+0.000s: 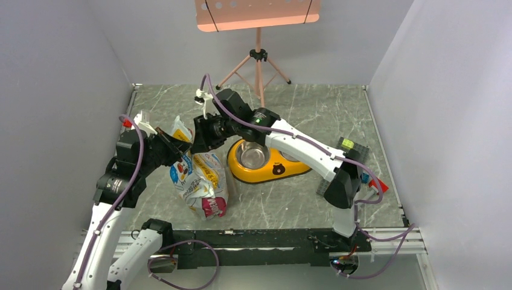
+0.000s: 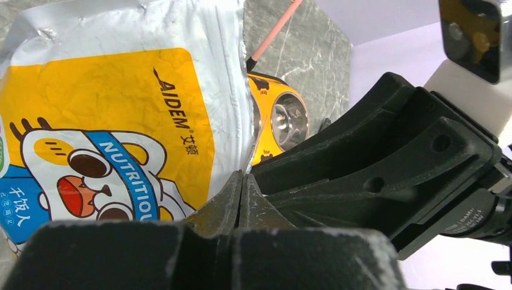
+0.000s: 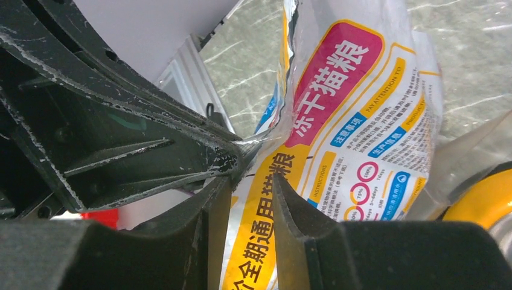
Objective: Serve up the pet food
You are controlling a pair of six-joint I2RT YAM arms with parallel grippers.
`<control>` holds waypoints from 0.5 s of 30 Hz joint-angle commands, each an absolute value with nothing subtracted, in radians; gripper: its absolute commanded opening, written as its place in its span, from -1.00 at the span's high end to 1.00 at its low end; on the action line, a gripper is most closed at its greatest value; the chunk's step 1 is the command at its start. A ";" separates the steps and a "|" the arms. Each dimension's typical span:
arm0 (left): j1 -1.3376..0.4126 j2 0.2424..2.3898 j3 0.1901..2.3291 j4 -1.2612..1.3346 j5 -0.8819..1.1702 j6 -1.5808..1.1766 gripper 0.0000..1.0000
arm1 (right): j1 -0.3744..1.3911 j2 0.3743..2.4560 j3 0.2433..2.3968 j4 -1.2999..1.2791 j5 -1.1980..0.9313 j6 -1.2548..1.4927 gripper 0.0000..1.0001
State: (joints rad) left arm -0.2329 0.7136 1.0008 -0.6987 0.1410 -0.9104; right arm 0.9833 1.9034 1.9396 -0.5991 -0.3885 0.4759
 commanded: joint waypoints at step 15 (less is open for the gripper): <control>-0.233 0.709 0.994 -0.578 0.187 -0.956 1.00 | 0.921 1.974 1.924 -0.447 -0.657 0.635 1.00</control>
